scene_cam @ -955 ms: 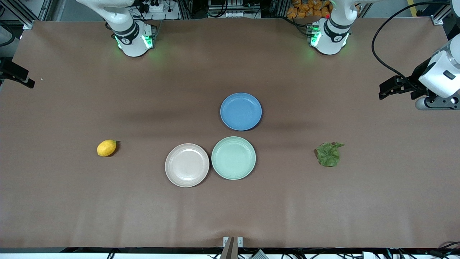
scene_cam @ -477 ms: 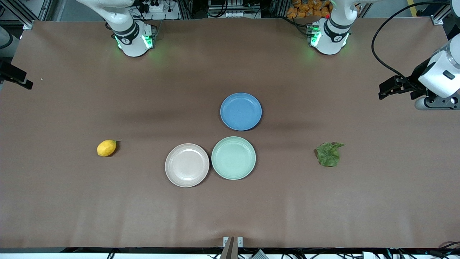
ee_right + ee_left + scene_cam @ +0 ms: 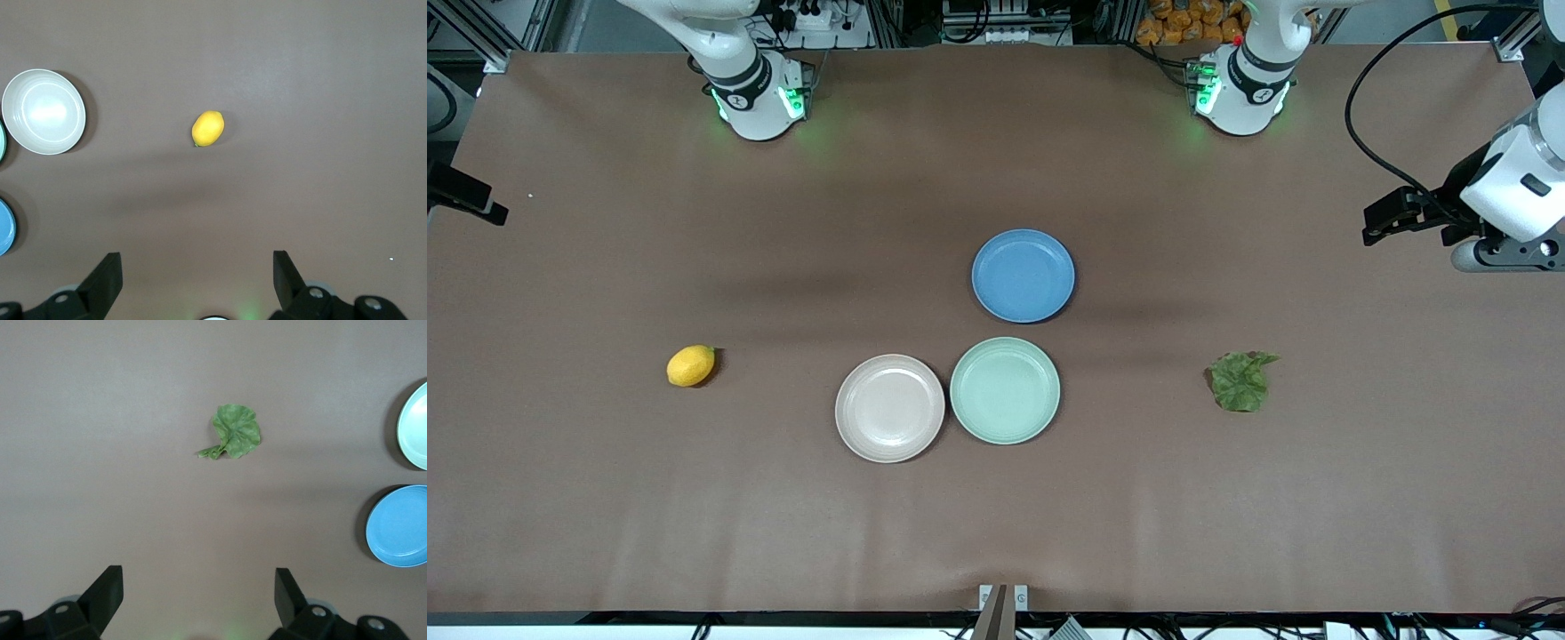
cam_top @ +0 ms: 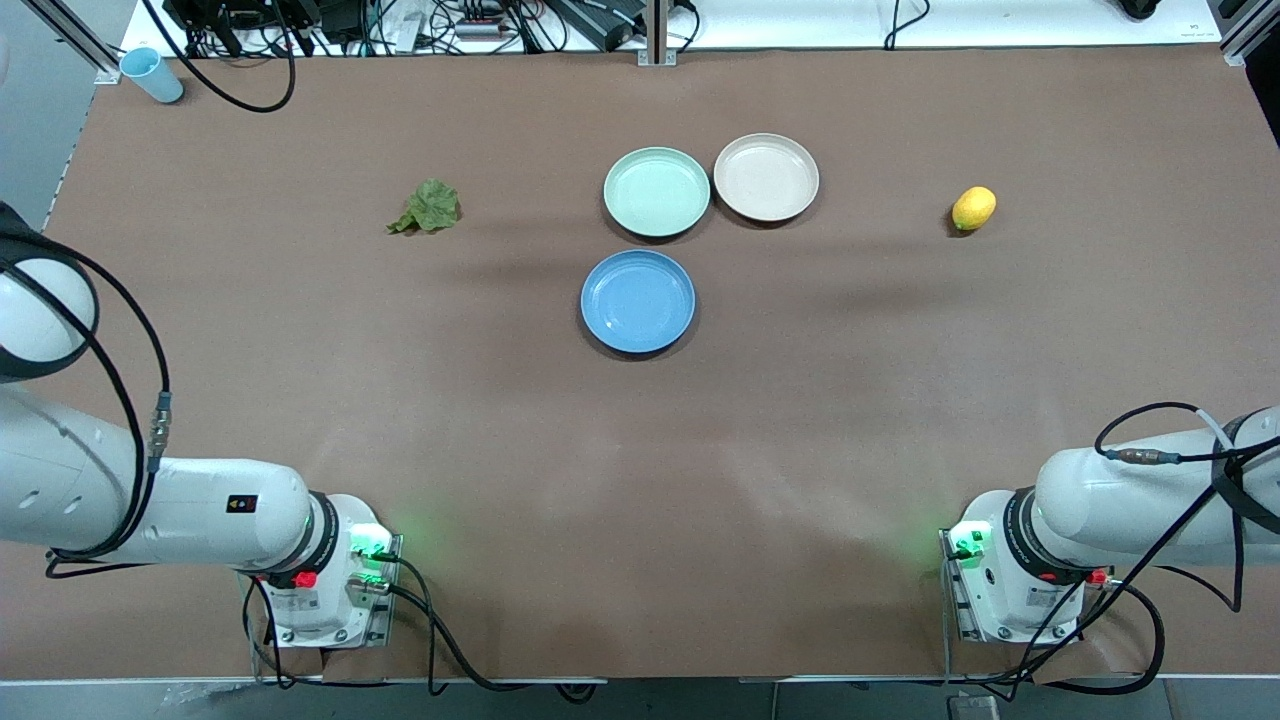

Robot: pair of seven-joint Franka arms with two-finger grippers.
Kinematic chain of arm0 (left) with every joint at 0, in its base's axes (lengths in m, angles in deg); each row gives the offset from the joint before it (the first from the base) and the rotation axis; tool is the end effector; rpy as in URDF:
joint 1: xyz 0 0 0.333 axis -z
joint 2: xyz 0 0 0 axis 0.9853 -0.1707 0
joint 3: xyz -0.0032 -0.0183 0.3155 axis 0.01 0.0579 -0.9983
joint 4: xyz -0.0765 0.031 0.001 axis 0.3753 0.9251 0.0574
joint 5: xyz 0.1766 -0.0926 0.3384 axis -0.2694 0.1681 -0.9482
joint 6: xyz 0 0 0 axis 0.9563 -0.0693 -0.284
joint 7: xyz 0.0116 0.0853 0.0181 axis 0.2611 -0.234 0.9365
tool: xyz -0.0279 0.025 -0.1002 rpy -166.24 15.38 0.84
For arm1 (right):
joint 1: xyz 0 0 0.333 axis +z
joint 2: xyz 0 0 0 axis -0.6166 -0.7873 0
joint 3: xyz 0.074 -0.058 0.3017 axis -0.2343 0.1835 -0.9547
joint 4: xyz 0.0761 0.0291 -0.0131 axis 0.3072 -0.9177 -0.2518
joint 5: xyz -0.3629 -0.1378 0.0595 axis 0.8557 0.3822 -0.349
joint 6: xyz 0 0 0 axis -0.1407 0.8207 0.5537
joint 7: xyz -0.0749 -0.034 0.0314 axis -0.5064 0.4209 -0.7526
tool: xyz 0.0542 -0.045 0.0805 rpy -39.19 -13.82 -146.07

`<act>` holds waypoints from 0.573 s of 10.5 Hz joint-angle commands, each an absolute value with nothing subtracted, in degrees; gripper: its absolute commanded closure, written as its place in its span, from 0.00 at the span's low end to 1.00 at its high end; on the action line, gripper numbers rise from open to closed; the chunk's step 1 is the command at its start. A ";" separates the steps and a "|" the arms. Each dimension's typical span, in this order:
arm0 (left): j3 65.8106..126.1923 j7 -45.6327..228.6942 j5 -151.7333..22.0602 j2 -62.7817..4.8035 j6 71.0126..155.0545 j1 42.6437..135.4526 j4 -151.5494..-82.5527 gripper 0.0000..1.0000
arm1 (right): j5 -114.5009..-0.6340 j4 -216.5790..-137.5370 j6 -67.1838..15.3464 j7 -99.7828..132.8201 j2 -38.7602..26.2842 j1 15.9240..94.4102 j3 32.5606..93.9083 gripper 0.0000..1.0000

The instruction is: Place lemon and lettuce in plates

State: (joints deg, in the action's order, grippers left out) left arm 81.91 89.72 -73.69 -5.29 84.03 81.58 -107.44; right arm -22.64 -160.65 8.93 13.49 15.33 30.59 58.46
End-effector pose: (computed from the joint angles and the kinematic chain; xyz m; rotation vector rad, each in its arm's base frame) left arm 0.5574 -0.0539 0.6034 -3.1383 0.0250 0.1083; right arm 0.5431 -0.0734 0.6534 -3.0958 0.1592 0.0983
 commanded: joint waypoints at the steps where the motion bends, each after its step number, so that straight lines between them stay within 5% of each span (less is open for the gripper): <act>1: 82.07 89.47 -73.48 -5.21 84.02 81.40 -106.99 0.00 | -23.09 -161.18 9.11 14.21 15.56 29.37 58.05 0.00; 6: 82.07 89.47 -73.48 -5.30 84.02 81.49 -107.08 0.00 | -23.01 -161.18 9.11 13.51 13.98 28.49 58.05 0.00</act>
